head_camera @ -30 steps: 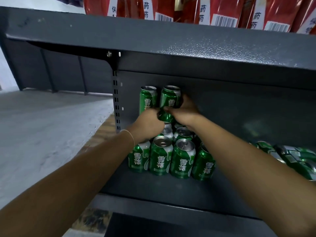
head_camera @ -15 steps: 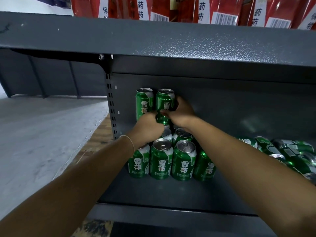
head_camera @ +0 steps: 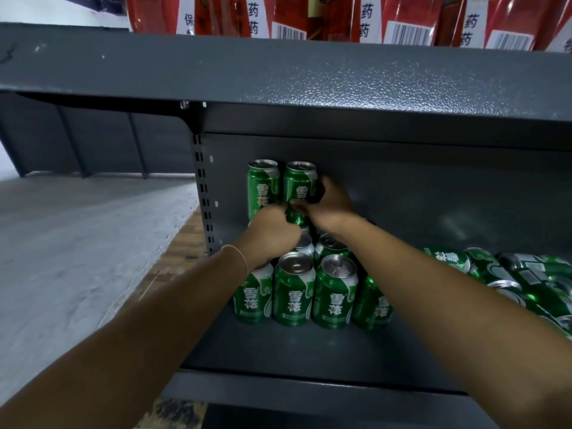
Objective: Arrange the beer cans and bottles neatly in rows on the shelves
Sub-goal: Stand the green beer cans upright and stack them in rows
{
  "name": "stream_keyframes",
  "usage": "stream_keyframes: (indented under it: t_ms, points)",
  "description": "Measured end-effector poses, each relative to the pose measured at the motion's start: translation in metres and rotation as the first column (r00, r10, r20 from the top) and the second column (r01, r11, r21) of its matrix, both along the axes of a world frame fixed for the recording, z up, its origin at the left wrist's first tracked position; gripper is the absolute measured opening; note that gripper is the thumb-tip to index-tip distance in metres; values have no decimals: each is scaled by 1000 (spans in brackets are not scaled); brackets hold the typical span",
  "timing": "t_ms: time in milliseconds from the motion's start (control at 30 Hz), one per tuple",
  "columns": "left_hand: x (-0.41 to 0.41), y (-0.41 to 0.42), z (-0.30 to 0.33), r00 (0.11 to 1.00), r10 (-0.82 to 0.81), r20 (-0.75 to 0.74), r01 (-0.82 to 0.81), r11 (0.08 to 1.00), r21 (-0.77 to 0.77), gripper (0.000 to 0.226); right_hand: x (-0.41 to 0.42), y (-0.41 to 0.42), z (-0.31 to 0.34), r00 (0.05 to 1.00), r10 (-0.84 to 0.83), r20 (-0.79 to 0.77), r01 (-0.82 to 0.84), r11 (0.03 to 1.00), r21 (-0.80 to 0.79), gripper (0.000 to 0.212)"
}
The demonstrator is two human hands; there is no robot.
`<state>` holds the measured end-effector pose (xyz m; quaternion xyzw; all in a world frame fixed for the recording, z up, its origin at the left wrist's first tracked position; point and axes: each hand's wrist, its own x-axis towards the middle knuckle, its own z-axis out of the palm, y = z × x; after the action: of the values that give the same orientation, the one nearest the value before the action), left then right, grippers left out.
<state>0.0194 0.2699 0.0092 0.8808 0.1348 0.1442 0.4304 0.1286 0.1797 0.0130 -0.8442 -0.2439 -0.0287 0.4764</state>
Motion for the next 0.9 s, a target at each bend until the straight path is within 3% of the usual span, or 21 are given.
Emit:
stream_keyframes:
  t_ms: [267,533,733,900]
  points:
    - [-13,-12,11,1000,29,0,-29,996,80,22,2,-16,3,999,13,-31,-13,1000,4,79]
    - [-21,-67,35,986,-73,149,51,987,150,30,8,-71,19,989,-110,-98,137,931,337,28]
    - [-1,-126,37,977,-112,180,86,986,145,35,13,-156,25,982,-186,-41,190,935,299,10]
    - [14,-187,38,971,-190,146,174,978,113,43,23,-222,13,975,-219,40,211,967,144,20]
